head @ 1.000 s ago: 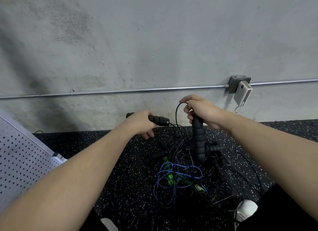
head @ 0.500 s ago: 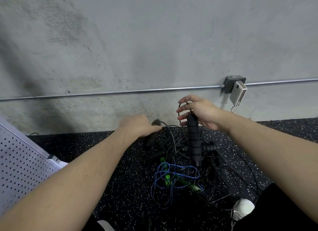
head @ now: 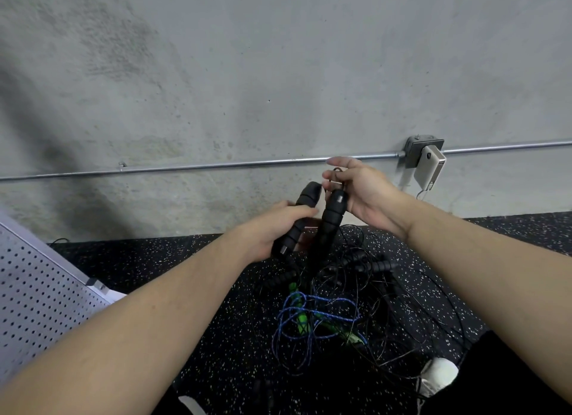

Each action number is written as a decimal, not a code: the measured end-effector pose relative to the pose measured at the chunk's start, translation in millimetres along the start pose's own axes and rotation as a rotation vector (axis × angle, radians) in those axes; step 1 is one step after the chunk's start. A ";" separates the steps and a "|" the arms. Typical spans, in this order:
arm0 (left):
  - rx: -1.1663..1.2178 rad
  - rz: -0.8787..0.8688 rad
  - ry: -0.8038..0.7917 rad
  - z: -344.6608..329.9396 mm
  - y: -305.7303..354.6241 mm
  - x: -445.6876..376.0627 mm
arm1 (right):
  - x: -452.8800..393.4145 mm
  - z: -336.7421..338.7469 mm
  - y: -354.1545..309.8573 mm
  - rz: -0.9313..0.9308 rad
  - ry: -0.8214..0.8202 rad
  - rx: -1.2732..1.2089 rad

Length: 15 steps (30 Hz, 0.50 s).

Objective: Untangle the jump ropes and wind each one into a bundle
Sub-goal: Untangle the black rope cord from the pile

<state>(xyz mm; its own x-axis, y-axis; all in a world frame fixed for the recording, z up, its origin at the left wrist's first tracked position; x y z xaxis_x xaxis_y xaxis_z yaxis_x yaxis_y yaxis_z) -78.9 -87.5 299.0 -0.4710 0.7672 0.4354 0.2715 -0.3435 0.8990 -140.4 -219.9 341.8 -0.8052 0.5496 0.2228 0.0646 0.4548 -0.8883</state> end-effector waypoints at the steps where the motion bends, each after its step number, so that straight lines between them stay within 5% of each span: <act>1: 0.003 -0.009 -0.027 -3.8 1.2 1.9 | -1.0 -0.1 -2.4 0.015 0.007 -0.036; 8: 0.159 -0.085 -0.106 -16.2 11.7 9.9 | 0.2 3.8 -8.0 0.032 0.066 -0.005; 12: 0.158 -0.090 -0.101 -8.8 20.0 10.9 | 6.0 17.9 -5.9 0.021 0.118 0.538; 15: 0.136 -0.068 -0.150 -5.4 23.0 14.3 | 8.9 15.4 -19.5 0.228 0.077 1.007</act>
<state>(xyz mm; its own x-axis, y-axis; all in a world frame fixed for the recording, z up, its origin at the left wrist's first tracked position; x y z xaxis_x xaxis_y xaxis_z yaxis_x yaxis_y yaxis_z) -83.9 -87.4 326.2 -0.3645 0.8616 0.3534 0.3590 -0.2202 0.9070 -157.9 -234.7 355.0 -0.7935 0.6085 0.0005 -0.3406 -0.4434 -0.8291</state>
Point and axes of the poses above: each hand's wrist, its own x-axis away from the middle knuckle, its own z-axis out of the back of the hand, y = z × x, the point moved 8 cm from there along -x, towards the middle knuckle, and after that the axes turned 1 degree about y, right-handed, at the moved point
